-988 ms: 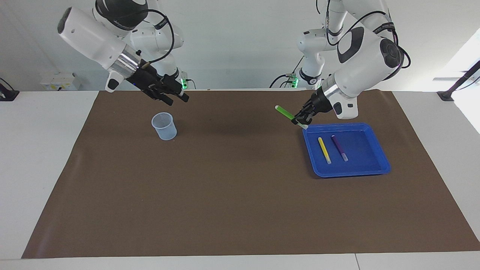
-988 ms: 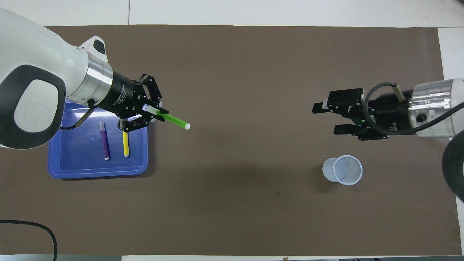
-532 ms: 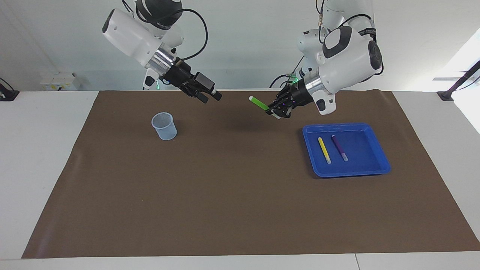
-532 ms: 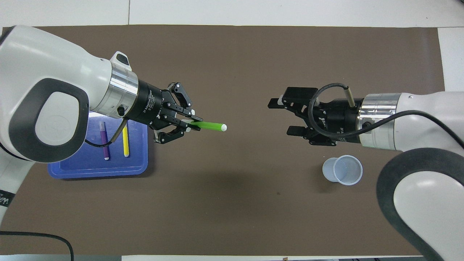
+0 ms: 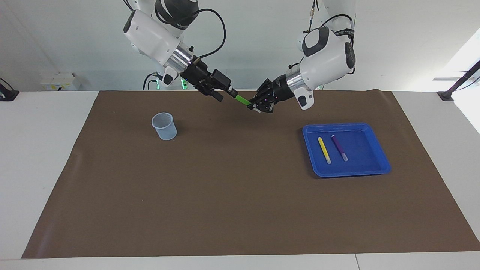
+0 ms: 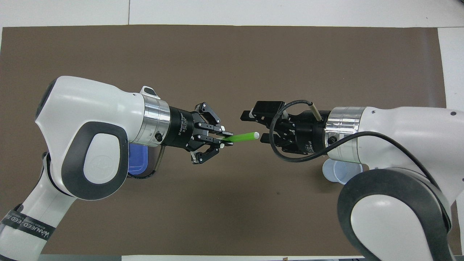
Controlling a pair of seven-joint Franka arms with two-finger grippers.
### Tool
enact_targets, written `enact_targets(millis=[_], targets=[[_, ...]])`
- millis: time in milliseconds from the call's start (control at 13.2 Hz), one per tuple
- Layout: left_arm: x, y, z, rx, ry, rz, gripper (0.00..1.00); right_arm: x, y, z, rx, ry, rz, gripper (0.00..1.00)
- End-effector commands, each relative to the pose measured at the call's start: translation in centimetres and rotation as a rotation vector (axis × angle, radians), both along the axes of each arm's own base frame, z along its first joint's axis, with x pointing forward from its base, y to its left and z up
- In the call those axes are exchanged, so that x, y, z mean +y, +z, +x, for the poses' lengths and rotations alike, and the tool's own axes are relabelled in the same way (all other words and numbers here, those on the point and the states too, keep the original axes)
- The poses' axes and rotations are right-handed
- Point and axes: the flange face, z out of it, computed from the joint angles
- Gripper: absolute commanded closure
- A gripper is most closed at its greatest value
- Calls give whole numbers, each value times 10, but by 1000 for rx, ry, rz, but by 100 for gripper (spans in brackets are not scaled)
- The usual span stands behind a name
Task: Transfer and insert pens with both arms
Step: 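Grasp the green pen tip with the right gripper from the left gripper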
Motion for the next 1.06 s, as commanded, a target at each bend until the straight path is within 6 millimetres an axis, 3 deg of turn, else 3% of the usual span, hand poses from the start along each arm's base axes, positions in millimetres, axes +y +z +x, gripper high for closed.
enact_targets(millis=[0, 304, 456, 988], targets=[[8, -4, -9, 10, 63, -14, 100, -1, -3, -10, -1, 9, 2, 14], [9, -4, -8, 18, 99, -42, 100, 9, -4, -16, -2, 44, -20, 27], [9, -4, -8, 18, 100, -42, 100, 9, -6, -19, 3, 72, -43, 41], [9, -4, -8, 18, 100, -42, 100, 3, -6, -13, -14, 49, -51, 42]])
